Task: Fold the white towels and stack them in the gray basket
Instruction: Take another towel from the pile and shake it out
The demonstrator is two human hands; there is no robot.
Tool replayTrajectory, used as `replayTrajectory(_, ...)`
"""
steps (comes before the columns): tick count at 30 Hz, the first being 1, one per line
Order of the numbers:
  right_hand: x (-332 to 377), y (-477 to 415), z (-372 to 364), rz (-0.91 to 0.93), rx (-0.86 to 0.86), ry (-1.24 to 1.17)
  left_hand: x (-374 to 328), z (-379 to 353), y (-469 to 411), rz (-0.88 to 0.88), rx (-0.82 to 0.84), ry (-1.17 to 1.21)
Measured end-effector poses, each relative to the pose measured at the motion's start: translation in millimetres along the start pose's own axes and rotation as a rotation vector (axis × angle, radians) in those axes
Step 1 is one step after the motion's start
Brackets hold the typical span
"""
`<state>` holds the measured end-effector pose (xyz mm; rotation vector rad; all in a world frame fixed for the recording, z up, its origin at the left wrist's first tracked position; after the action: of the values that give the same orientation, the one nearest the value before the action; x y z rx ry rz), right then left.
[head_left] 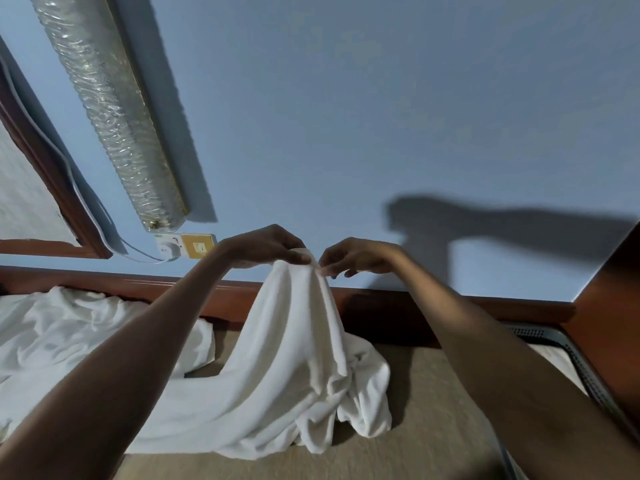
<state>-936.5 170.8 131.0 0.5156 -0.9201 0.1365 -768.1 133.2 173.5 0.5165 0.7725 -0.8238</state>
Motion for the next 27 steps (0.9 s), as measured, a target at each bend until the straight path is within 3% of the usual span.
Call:
replayTrajectory(5, 4, 7, 20, 0.072, -0.103, -0.084, 5, 7, 6, -0.021, -0.015, 0.112)
replayTrajectory(10, 13, -9, -12, -0.028, 0.095, -0.055, 0, 8, 2, -0.054, -0.005, 0.052)
replayTrajectory(13, 11, -10, -8, -0.011, 0.058, -0.094, 9, 17, 7, 0.0, -0.049, 0.042)
replayTrajectory(19, 20, -8, 43, 0.168, -0.362, -0.292, 34, 2, 12, 0.086, -0.053, 0.188)
replayTrajectory(22, 0, -1, 74, 0.126, -0.732, -0.329, 38, 6, 15, 0.083, -0.068, 0.189)
replayTrajectory(24, -11, 7, 83, 0.065, -0.882, -0.243, 41, 15, 18, 0.081, -0.113, 0.143)
replayTrajectory(25, -13, 6, 80, 0.044, -0.86, -0.208, 41, 21, 19, 0.073, -0.138, 0.124)
replayTrajectory(27, -8, -2, 61, 0.018, -0.588, -0.173, 33, 28, 19, 0.031, -0.168, 0.087)
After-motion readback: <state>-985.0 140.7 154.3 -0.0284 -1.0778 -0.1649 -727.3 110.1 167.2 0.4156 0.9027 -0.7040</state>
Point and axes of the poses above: each hand's wrist, its own y-axis away from the middle knuckle, its own z-axis out of the back of the hand, x = y × z, the point moved 7 cm from there along -y, towards the middle knuckle, and after that the axes turned 3 degrees about -z, right-handed, at the moved point
